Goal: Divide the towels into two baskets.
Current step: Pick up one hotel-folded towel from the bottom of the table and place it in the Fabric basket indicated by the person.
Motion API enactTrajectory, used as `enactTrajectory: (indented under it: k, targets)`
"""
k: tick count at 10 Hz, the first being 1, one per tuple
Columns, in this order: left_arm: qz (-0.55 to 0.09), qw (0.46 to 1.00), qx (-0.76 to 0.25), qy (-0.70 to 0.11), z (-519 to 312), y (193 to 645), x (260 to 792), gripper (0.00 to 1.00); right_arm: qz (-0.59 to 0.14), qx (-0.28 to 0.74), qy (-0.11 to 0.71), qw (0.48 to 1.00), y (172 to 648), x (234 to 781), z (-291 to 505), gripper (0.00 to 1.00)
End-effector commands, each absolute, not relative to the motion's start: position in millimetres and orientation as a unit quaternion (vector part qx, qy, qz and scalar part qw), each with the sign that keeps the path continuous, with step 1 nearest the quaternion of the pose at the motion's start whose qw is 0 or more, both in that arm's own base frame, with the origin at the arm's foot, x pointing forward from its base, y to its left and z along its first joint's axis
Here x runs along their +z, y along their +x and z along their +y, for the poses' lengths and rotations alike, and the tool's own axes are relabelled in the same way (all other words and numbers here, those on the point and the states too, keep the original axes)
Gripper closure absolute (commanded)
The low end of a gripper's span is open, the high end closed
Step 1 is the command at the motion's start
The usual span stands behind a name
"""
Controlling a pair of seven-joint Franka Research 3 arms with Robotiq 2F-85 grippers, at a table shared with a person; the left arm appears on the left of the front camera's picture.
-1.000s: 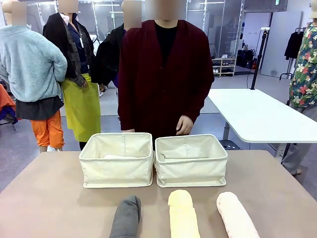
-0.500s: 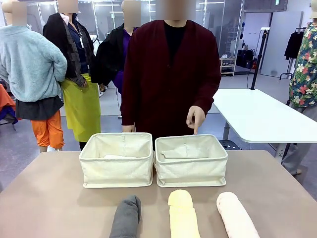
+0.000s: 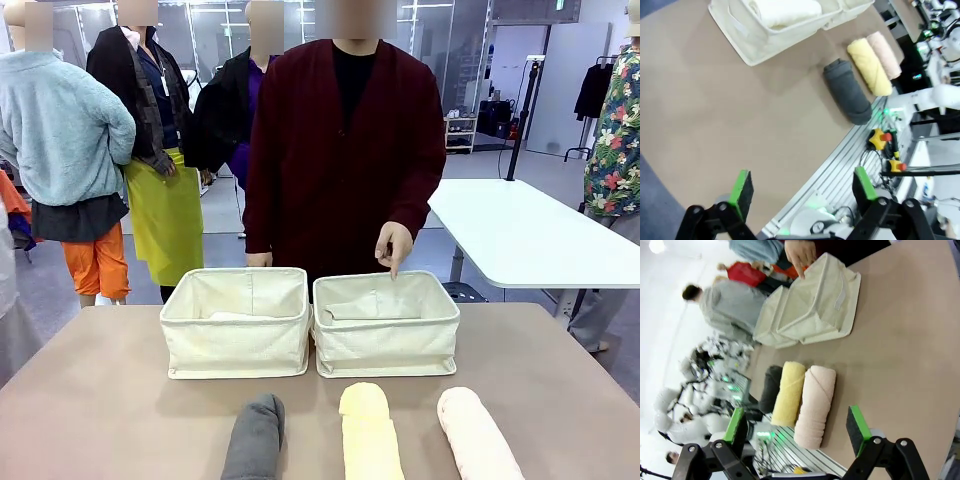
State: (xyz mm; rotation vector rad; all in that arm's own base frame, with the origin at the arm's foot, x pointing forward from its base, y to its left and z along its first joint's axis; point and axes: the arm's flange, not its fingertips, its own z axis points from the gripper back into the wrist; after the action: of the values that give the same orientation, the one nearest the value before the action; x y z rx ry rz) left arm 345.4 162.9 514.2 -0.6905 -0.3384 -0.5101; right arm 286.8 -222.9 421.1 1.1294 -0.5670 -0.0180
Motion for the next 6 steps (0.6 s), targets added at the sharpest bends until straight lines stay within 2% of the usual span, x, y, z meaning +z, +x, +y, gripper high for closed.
enactTrajectory:
  k: [1,4,6]
  targets:
    - [-0.167,0.897,-0.244,-0.329,163,340,514,0.0,-0.213,0.051,0.459,0.861,298,454,-168,0.0]
    - [-0.167,0.897,-0.244,-0.329,163,340,514,0.0,-0.12,0.126,0.367,0.914,322,468,-74,0.0]
    - [-0.167,0.897,-0.244,-0.329,163,340,514,0.0,-0.066,0.163,0.313,0.933,323,458,-29,0.0]
